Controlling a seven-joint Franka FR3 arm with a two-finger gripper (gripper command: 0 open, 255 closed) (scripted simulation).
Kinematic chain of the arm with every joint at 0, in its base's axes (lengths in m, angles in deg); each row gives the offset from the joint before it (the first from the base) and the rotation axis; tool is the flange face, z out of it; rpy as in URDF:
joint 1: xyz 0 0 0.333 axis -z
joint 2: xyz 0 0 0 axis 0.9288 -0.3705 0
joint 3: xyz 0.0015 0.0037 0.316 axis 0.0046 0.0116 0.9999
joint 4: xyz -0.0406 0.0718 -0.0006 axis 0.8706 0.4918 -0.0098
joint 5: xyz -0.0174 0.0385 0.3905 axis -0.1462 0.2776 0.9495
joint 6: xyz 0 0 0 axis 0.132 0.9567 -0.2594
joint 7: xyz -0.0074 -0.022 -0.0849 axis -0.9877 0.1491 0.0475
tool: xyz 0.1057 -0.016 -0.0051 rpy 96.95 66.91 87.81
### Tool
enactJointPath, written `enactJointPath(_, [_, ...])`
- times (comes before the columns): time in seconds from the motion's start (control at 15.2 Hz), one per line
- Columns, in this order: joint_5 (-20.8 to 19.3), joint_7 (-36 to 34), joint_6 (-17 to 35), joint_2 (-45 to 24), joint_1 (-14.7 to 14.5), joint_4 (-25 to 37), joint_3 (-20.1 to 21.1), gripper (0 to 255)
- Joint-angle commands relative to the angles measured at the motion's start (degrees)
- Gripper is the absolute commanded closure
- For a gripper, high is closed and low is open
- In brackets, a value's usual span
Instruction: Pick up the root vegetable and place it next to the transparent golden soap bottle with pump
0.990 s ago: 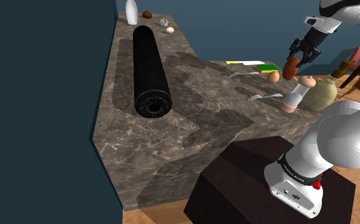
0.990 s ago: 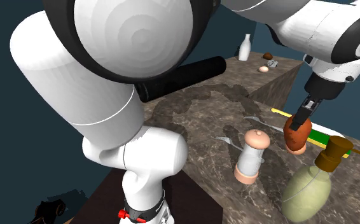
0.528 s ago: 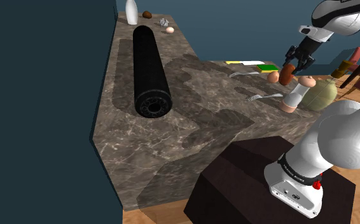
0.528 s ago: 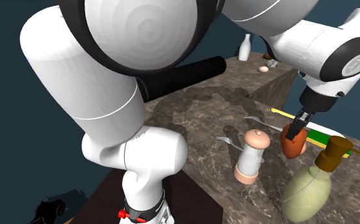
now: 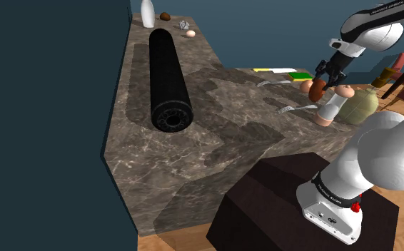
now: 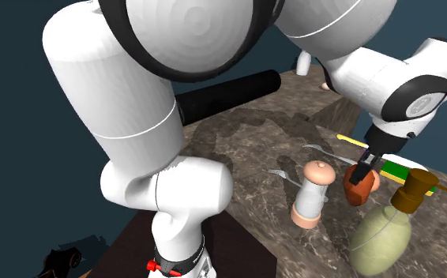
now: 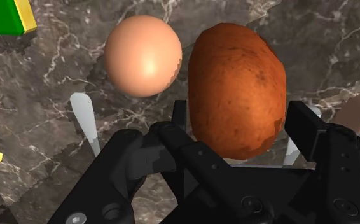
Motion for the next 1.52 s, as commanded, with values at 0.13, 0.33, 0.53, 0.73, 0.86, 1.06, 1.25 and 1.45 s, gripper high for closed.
enactJointPath(0.13, [2.6, 2.34, 3.3, -2.88, -2.79, -1.61, -3.67, 255])
enactJointPath(0.33, [5.48, 4.74, 5.78, -5.52, -5.75, -2.66, -7.13, 255])
enactJointPath(0.53, [6.14, 5.28, 6.22, -6.07, -6.4, -2.83, -7.86, 255])
enactJointPath(0.73, [6.17, 5.3, 6.22, -6.1, -6.38, -2.83, -7.84, 255])
enactJointPath(0.86, [6.19, 5.31, 6.22, -6.11, -6.36, -2.83, -7.82, 255])
enactJointPath(1.06, [5.88, 5.11, 6.25, -5.86, -6.04, -2.98, -7.52, 0])
enactJointPath(1.25, [6.19, 5.31, 6.22, -6.11, -6.36, -2.83, -7.82, 0])
enactJointPath(1.45, [0.09, 0.72, -0.07, -0.21, 0.25, 0.0, -0.49, 0])
